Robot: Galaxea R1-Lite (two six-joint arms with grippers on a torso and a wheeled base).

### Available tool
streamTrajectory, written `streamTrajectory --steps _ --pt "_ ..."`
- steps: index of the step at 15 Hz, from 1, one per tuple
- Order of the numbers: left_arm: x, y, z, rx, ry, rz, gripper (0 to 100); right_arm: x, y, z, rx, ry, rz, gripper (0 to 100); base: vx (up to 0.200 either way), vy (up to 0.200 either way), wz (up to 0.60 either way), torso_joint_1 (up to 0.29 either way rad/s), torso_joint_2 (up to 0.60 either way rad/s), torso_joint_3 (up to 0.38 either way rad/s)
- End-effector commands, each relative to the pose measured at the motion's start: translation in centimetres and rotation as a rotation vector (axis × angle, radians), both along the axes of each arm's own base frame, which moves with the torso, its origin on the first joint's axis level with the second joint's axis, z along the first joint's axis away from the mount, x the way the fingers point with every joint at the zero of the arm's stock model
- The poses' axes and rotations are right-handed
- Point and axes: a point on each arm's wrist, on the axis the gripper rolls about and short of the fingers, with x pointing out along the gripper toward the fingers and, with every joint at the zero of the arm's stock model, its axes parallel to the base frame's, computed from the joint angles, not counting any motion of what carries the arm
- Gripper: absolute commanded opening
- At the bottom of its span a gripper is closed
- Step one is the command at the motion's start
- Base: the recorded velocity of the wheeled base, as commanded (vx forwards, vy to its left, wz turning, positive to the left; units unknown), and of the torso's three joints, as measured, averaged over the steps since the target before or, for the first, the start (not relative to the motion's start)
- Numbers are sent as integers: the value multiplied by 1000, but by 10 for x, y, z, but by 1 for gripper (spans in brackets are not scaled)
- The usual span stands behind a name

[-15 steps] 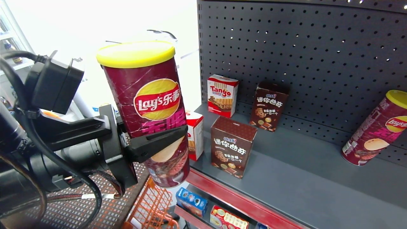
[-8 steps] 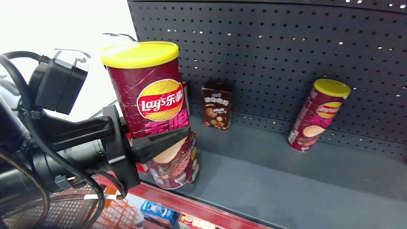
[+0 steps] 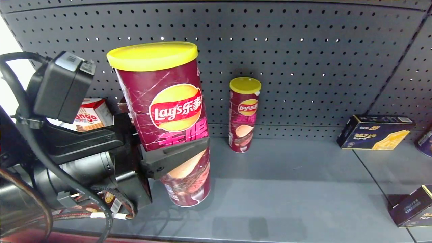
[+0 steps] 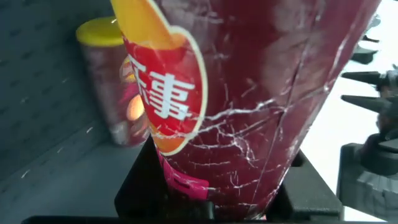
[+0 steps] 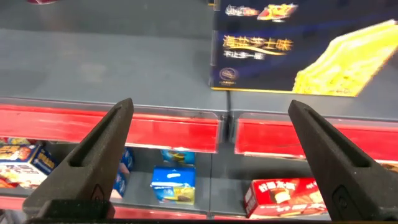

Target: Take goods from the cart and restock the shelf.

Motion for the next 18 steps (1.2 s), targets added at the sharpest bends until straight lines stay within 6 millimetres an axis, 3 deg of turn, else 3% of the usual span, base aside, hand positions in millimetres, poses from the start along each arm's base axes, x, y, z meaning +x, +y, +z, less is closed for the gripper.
streamTrajectory --steps 1,18 --pt "0 1 -1 1 2 4 0 0 0 0 0 0 1 100 0 0 0 0 0 0" --pt "3 7 -6 11 20 39 0 0 0 0 -2 0 2 100 0 0 0 0 0 0"
